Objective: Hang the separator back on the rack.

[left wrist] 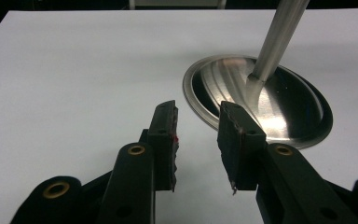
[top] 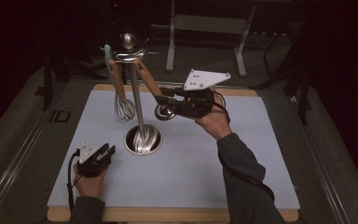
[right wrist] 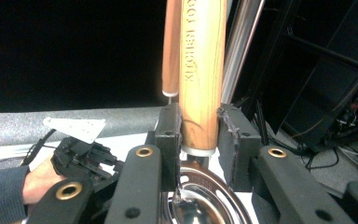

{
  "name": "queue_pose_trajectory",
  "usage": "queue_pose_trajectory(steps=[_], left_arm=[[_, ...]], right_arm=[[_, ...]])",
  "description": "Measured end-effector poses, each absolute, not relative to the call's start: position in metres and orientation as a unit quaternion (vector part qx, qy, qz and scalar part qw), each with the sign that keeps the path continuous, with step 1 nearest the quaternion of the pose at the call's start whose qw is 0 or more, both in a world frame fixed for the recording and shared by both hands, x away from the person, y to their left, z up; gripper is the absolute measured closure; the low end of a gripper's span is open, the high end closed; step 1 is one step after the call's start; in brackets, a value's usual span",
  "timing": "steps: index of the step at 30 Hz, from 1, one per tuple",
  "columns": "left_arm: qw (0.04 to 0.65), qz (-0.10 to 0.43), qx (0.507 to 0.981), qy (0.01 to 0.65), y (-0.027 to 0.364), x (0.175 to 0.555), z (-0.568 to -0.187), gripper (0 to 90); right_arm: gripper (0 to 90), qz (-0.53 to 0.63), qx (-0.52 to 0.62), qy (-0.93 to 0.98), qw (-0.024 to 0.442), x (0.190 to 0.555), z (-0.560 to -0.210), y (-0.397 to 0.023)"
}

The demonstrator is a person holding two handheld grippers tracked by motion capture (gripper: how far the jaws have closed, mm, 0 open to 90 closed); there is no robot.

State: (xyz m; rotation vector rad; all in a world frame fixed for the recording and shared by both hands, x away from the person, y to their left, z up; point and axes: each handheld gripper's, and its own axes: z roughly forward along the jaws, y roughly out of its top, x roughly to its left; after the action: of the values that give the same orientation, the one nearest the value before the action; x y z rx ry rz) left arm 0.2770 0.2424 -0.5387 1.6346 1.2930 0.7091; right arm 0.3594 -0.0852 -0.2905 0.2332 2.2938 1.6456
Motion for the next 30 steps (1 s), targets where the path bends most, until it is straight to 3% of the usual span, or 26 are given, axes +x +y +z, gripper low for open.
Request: queue_pose_trajectory(steps=[16,22,30], left_arm=[[0.454,0.287,0.661,0.524,0.242,0.277,-0.539,67.6],[0.454,0.287,0.662,0.523,0.242,0.277,-0.539,67.6],[0.454,0.288,0.662,0.523,0.242,0.277,-0.539,67.5]], right_arm=[[70.2,0.543,0.113,0.812,0.18,0.366,-0.305,-0.06],[64.2,0.538,0.109,0.816,0.181,0.363,-0.306,-0.055],[62.8,0.525,0.097,0.826,0.183,0.358,-0.307,-0.061]])
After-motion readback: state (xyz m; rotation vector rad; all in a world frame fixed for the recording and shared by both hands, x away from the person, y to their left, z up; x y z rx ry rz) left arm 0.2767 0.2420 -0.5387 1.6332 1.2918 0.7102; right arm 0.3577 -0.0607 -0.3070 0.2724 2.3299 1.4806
